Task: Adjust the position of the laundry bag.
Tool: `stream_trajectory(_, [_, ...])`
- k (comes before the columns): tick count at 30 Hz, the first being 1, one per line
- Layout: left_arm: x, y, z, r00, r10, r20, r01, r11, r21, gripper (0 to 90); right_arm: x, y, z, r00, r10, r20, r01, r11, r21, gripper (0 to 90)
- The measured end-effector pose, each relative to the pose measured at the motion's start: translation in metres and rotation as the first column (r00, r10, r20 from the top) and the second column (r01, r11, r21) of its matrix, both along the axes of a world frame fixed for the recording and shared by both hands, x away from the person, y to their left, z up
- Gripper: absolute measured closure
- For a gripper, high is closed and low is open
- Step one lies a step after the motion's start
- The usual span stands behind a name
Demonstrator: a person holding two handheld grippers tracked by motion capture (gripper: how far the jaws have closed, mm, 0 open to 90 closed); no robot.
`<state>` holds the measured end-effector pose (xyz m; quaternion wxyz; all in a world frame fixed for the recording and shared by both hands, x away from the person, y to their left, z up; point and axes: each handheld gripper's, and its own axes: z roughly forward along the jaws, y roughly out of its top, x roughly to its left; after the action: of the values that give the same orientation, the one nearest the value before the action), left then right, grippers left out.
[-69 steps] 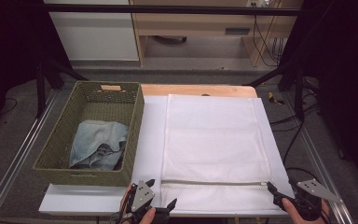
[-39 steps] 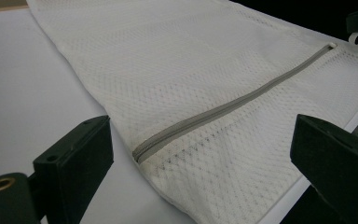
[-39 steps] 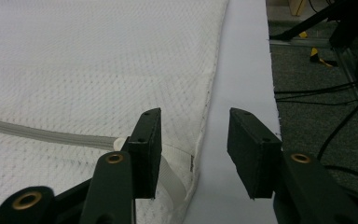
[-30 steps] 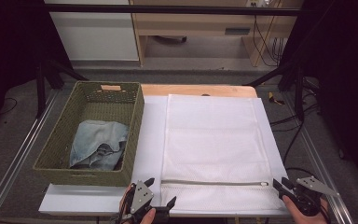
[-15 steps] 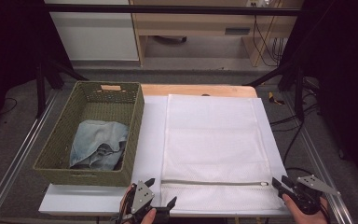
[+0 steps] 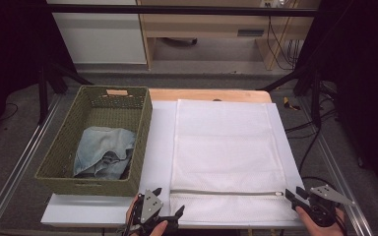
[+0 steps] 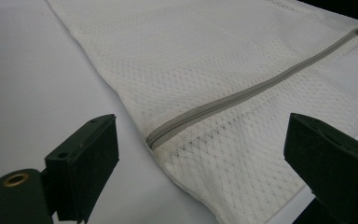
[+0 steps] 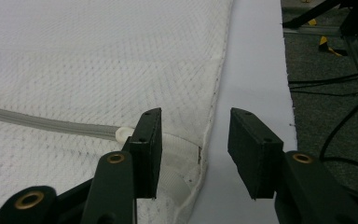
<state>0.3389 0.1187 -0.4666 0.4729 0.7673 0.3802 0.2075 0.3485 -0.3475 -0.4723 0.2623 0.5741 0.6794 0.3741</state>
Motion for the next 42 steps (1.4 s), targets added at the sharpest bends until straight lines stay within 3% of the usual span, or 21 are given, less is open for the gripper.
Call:
stream_trajectory(4, [0.014, -0.006, 0.006, 0.9998, 0.013, 0.013, -0.013, 0.9996, 0.025, 18.1, -0.004, 0.003, 0.001, 0.9999, 0.003, -0.015, -0.003, 0.9999, -0.011, 55.4])
stream_trajectory(5, [0.020, -0.008, 0.007, 0.9999, 0.012, 0.007, -0.013, 0.9989, 0.046, 18.7, -0.006, 0.004, 0.002, 0.9999, 0.004, -0.011, -0.005, 0.9997, -0.023, 55.2])
stream_trajectory(9, [0.042, -0.014, 0.004, 0.9980, 0.037, -0.051, -0.034, 0.9977, 0.059, 21.9, -0.012, 0.008, 0.003, 0.9994, 0.012, -0.033, -0.014, 0.9993, -0.036, 53.6])
stream_trajectory(11, [0.056, -0.020, 0.000, 0.9963, 0.060, -0.061, -0.054, 0.9938, 0.097, 24.1, -0.014, 0.011, 0.003, 0.9984, 0.012, -0.055, -0.015, 0.9985, -0.053, 52.7])
stream_trajectory(14, [0.067, -0.023, -0.004, 0.9937, 0.092, -0.065, -0.083, 0.9895, 0.118, 28.5, -0.016, 0.014, 0.004, 0.9974, 0.023, -0.069, -0.028, 0.9974, -0.067, 50.8])
stream_trajectory(18, [0.081, -0.027, -0.006, 0.9900, 0.133, -0.047, -0.124, 0.9796, 0.158, 34.5, -0.020, 0.017, 0.005, 0.9960, 0.029, -0.085, -0.036, 0.9952, -0.091, 49.1])
stream_trajectory(25, [0.103, -0.026, -0.012, 0.9788, 0.185, -0.087, -0.169, 0.9707, 0.171, 41.3, -0.019, 0.018, 0.001, 0.9907, 0.034, -0.132, -0.048, 0.9936, -0.103, 45.6])
stream_trajectory(31, [0.111, -0.028, -0.018, 0.9772, 0.158, -0.141, -0.133, 0.9758, 0.174, 49.0, -0.017, 0.016, -0.003, 0.9858, 0.042, -0.163, -0.057, 0.9943, -0.090, 49.4])
stream_trajectory(33, [0.111, -0.028, -0.019, 0.9771, 0.160, -0.141, -0.134, 0.9752, 0.176, 52.2, -0.016, 0.017, -0.003, 0.9851, 0.052, -0.164, -0.070, 0.9920, -0.105, 52.3])
stream_trajectory(42, [0.109, -0.028, -0.019, 0.9796, 0.146, -0.138, -0.123, 0.9786, 0.165, 82.5, -0.018, 0.019, -0.002, 0.9835, 0.075, -0.165, -0.093, 0.9898, -0.108, 74.9])
